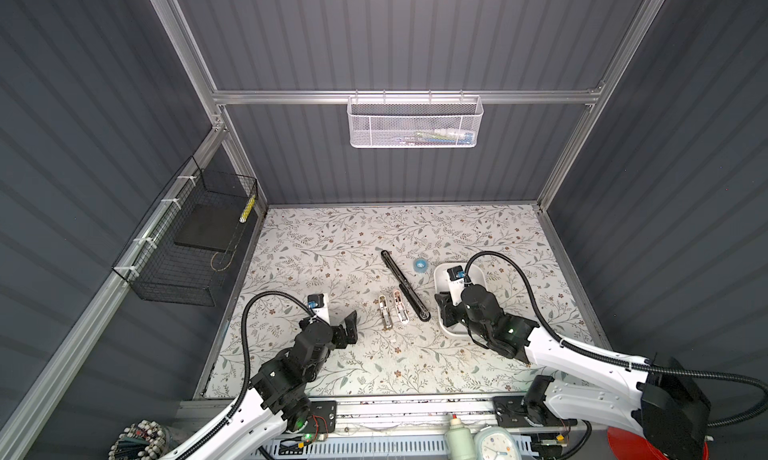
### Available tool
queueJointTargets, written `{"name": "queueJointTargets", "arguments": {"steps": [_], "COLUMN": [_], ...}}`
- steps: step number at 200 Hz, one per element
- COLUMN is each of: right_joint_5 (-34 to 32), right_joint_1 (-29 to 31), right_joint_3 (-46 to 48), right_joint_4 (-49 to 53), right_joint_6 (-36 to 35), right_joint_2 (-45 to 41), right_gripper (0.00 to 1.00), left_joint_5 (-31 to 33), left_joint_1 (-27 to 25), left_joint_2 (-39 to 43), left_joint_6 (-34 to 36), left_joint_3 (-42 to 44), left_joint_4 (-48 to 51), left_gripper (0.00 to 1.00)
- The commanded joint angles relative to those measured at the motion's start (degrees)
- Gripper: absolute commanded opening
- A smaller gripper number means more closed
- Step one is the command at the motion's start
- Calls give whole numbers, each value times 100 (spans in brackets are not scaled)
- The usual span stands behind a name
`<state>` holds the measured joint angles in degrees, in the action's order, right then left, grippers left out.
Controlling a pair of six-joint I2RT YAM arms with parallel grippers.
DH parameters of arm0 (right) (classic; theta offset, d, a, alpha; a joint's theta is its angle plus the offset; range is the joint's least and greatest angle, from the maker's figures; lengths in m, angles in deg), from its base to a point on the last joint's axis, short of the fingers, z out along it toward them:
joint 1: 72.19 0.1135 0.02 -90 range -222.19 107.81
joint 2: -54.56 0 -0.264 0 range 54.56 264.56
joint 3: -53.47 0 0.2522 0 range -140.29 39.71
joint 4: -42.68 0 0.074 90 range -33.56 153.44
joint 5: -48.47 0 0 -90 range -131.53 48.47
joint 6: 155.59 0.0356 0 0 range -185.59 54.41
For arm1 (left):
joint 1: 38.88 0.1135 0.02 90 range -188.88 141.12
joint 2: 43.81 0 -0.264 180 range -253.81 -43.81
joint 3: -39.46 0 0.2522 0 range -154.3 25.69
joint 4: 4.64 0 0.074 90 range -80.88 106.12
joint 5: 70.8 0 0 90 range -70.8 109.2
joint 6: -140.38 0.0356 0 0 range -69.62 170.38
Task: Load the staples into the stapler
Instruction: 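Lift the staple strip with the right gripper toward the staplers, then move the held strip with the right gripper over the cream stapler's open channel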
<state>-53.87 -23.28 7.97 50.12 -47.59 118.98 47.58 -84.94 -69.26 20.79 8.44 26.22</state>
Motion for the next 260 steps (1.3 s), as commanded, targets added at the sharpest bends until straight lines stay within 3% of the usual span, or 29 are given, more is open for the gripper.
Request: {"name": "queueJointTargets", "arguments": {"steps": [1,62,161,192,260], "right_joint_5": [-86,-1131,-1411,-1462,-1654], "right_joint_1": [226,974,1212,1366,1683], "right_joint_3": [-301,-1171,-2301,-2523,-2958], "right_joint_4": [-72,-115,662,922,1060], "right_joint_6": [-113,610,1487,1868,1910], "right_joint_2": [349,1743,2898,3104,3646], "right_gripper": [20,18,13,13,14], "left_joint_5": [-48,44,62,418,907], "left_joint_1": [-12,-16,-17,-14,-16], "left_joint_2": [-25,-109,-74,-124,-399], "left_joint_6": [92,49,22,-186,-567], "left_joint_3": [2,-15,-12,-93,-273], "left_joint_4": [-102,-91,-60,148,460], "left_gripper": [100,100,100,100,100]}}
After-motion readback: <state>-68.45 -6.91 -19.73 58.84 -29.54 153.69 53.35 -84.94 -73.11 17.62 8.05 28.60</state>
